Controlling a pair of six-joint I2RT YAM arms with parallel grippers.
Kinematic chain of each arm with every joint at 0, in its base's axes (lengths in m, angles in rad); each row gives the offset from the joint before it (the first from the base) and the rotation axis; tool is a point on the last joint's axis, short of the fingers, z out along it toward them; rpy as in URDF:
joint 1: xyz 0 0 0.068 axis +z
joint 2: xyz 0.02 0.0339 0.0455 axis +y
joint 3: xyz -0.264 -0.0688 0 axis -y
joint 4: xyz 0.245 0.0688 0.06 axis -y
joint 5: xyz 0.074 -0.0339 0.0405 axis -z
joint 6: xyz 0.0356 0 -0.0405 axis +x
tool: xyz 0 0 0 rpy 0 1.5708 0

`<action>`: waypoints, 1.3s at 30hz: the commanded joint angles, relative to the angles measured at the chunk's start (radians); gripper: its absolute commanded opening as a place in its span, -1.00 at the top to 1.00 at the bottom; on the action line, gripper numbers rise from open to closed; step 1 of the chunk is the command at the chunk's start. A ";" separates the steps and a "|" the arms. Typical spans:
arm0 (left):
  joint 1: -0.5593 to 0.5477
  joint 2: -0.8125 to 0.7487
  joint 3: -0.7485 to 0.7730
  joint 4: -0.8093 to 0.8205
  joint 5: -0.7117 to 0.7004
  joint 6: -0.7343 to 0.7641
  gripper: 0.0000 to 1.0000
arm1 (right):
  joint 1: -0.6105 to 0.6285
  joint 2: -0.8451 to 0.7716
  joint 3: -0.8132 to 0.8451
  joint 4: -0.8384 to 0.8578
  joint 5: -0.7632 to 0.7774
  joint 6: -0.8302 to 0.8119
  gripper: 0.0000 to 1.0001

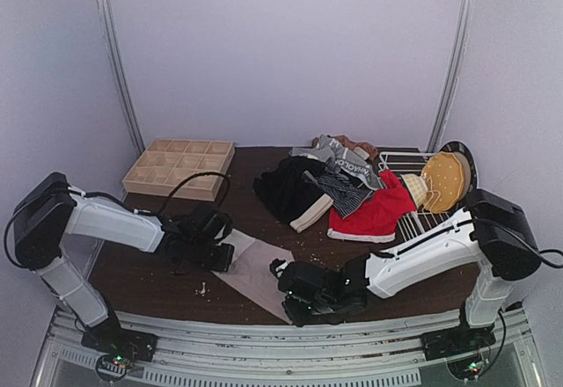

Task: Roll the underwear
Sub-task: Move the underwear to the center of the board, then pick up the underwear from the center of the board.

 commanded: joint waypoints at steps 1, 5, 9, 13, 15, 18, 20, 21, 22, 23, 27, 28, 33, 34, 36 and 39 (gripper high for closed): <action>0.020 0.060 -0.034 -0.021 -0.053 -0.034 1.00 | 0.003 -0.023 -0.079 -0.038 0.053 0.040 0.84; 0.021 0.064 -0.051 -0.022 -0.064 -0.037 1.00 | 0.003 -0.054 -0.149 -0.007 0.065 0.094 0.84; 0.021 0.013 -0.043 -0.049 -0.051 -0.003 1.00 | 0.003 -0.143 -0.156 0.004 0.049 0.078 0.69; 0.021 -0.097 -0.012 -0.110 -0.018 0.048 0.89 | 0.002 -0.224 -0.087 -0.036 0.067 0.015 0.44; 0.020 -0.142 0.015 -0.151 0.002 0.077 0.60 | -0.001 -0.223 -0.032 -0.076 0.074 -0.018 0.38; 0.020 -0.204 0.039 -0.209 0.011 0.103 0.22 | -0.023 -0.184 0.041 -0.101 0.084 -0.048 0.36; 0.020 -0.243 0.036 -0.230 -0.003 0.099 0.18 | -0.058 -0.146 0.080 -0.084 0.068 -0.056 0.37; 0.021 -0.257 0.027 -0.225 -0.007 0.095 0.19 | -0.078 -0.113 0.097 -0.069 0.055 -0.057 0.40; 0.020 -0.265 0.015 -0.214 -0.011 0.090 0.21 | -0.094 -0.088 0.114 -0.057 0.037 -0.058 0.43; 0.021 -0.265 0.001 -0.203 -0.013 0.084 0.26 | -0.109 -0.060 0.132 -0.045 0.025 -0.057 0.47; 0.020 -0.210 -0.035 -0.140 -0.005 0.068 0.51 | -0.145 0.048 0.192 -0.022 -0.022 -0.058 0.65; 0.021 -0.194 -0.043 -0.120 -0.011 0.064 0.61 | -0.153 0.069 0.196 -0.011 -0.031 -0.055 0.70; 0.021 -0.140 -0.075 -0.059 -0.067 0.042 0.97 | -0.170 0.116 0.177 -0.002 -0.013 -0.035 0.78; 0.020 -0.130 -0.080 -0.052 -0.078 0.038 1.00 | -0.175 0.121 0.167 -0.001 -0.010 -0.030 0.79; 0.021 -0.107 -0.091 -0.039 -0.097 0.029 1.00 | -0.186 0.128 0.144 0.000 -0.006 -0.020 0.80; 0.021 -0.078 -0.101 -0.038 -0.106 0.015 1.00 | -0.196 0.125 0.109 0.003 -0.004 -0.004 0.82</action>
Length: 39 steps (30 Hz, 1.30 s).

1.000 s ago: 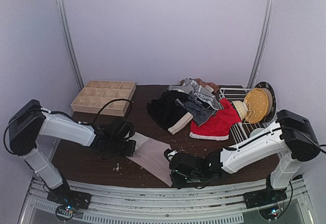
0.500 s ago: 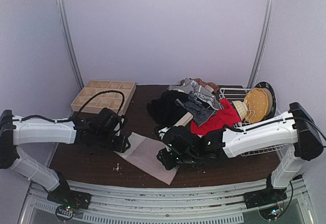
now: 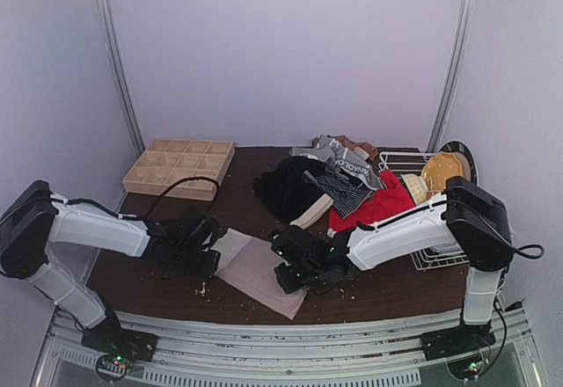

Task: Roll the underwear
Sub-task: Pick up the underwear from the center of the board.

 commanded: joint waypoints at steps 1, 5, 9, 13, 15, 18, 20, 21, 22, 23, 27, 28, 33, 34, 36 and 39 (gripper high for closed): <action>0.005 0.039 -0.027 0.058 -0.042 -0.034 1.00 | -0.021 -0.005 -0.057 -0.001 0.011 0.032 0.82; 0.005 0.017 -0.061 0.052 -0.041 -0.038 1.00 | -0.023 -0.046 -0.107 0.021 -0.006 0.042 0.79; 0.005 -0.052 -0.058 0.000 -0.029 -0.028 1.00 | -0.022 -0.116 -0.103 0.009 -0.056 0.022 0.58; 0.005 -0.160 -0.043 -0.080 -0.024 -0.031 0.71 | -0.003 -0.202 -0.095 -0.014 -0.056 0.006 0.42; 0.004 -0.226 -0.035 -0.124 -0.022 -0.037 0.40 | 0.018 -0.228 -0.086 -0.039 -0.047 -0.010 0.40; 0.004 -0.314 -0.027 -0.180 -0.026 -0.058 0.19 | 0.083 -0.246 -0.074 -0.060 -0.019 -0.076 0.39; 0.003 -0.363 -0.028 -0.210 -0.044 -0.082 0.18 | 0.140 -0.231 -0.052 -0.084 0.015 -0.146 0.42; 0.004 -0.376 -0.028 -0.228 -0.053 -0.096 0.18 | 0.164 -0.213 -0.035 -0.104 0.044 -0.175 0.45; 0.005 -0.384 -0.030 -0.238 -0.065 -0.107 0.18 | 0.187 -0.182 -0.006 -0.141 0.066 -0.201 0.48; 0.008 -0.388 -0.030 -0.247 -0.074 -0.117 0.18 | 0.206 -0.156 0.015 -0.159 0.084 -0.222 0.49; 0.039 -0.382 -0.030 -0.263 -0.069 -0.155 0.17 | 0.253 -0.066 0.095 -0.196 0.136 -0.279 0.49; 0.046 -0.383 -0.031 -0.264 -0.069 -0.159 0.16 | 0.258 -0.047 0.116 -0.203 0.143 -0.286 0.49; 0.083 -0.401 -0.047 -0.253 -0.041 -0.176 0.05 | 0.267 0.038 0.198 -0.249 0.178 -0.317 0.46; 0.096 -0.401 -0.051 -0.247 -0.028 -0.179 0.03 | 0.268 0.050 0.208 -0.262 0.186 -0.322 0.47; 0.120 -0.395 -0.058 -0.226 0.010 -0.180 -0.01 | 0.269 0.062 0.207 -0.274 0.194 -0.332 0.48; 0.148 -0.367 -0.067 -0.181 0.071 -0.189 -0.06 | 0.270 0.071 0.193 -0.275 0.210 -0.331 0.49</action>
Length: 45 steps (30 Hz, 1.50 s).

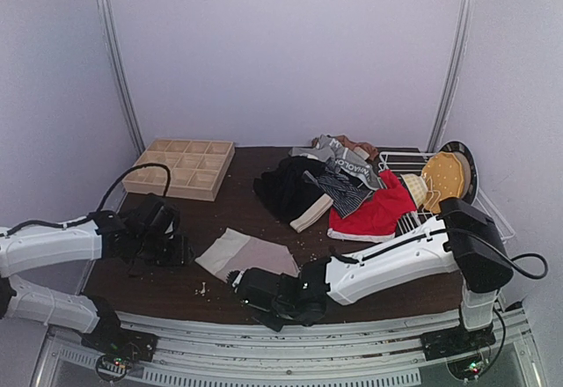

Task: Roll the underwear
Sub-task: Pick up the underwear from the center of the board.

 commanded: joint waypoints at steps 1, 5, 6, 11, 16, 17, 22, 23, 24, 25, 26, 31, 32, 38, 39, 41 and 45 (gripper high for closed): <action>0.039 0.032 -0.018 0.087 0.096 -0.027 -0.08 | 0.005 0.016 0.002 -0.059 0.062 -0.022 0.50; 0.071 0.114 -0.022 0.173 0.160 -0.058 -0.11 | 0.009 0.004 -0.007 -0.062 0.067 -0.002 0.50; 0.083 0.146 -0.025 0.198 0.178 -0.069 -0.10 | 0.012 -0.016 -0.020 -0.047 0.069 0.005 0.49; 0.135 0.252 -0.025 0.295 0.232 -0.128 -0.07 | 0.018 -0.134 -0.128 0.024 0.080 0.046 0.44; 0.175 0.339 -0.028 0.361 0.263 -0.173 0.05 | 0.025 -0.208 -0.204 0.037 0.107 0.085 0.45; 0.177 0.356 -0.026 0.368 0.265 -0.181 0.08 | 0.027 -0.222 -0.219 0.044 0.108 0.099 0.45; 0.179 0.408 -0.035 0.400 0.275 -0.204 0.24 | 0.032 -0.278 -0.280 0.081 0.108 0.143 0.45; 0.177 0.409 -0.038 0.400 0.275 -0.205 0.25 | 0.034 -0.285 -0.286 0.082 0.109 0.150 0.45; 0.178 0.409 -0.042 0.398 0.277 -0.206 0.26 | 0.034 -0.290 -0.294 0.082 0.112 0.155 0.45; 0.177 0.404 -0.049 0.395 0.278 -0.208 0.27 | 0.034 -0.295 -0.300 0.084 0.114 0.162 0.45; 0.177 0.397 -0.056 0.389 0.277 -0.207 0.27 | 0.035 -0.300 -0.308 0.089 0.118 0.165 0.45; 0.178 0.323 -0.093 0.329 0.255 -0.208 0.15 | 0.036 -0.291 -0.318 0.097 0.111 0.176 0.41; 0.177 0.303 -0.101 0.316 0.251 -0.209 0.13 | 0.036 -0.287 -0.318 0.100 0.108 0.178 0.41; 0.177 0.245 -0.136 0.279 0.244 -0.213 0.02 | 0.040 -0.266 -0.315 0.125 0.103 0.188 0.39; 0.178 0.249 -0.135 0.283 0.247 -0.213 0.02 | 0.040 -0.264 -0.313 0.125 0.102 0.188 0.39; 0.177 0.267 -0.133 0.299 0.260 -0.213 0.03 | 0.042 -0.265 -0.309 0.125 0.103 0.191 0.39; 0.178 0.311 -0.130 0.338 0.292 -0.221 0.19 | 0.043 -0.279 -0.311 0.116 0.111 0.197 0.39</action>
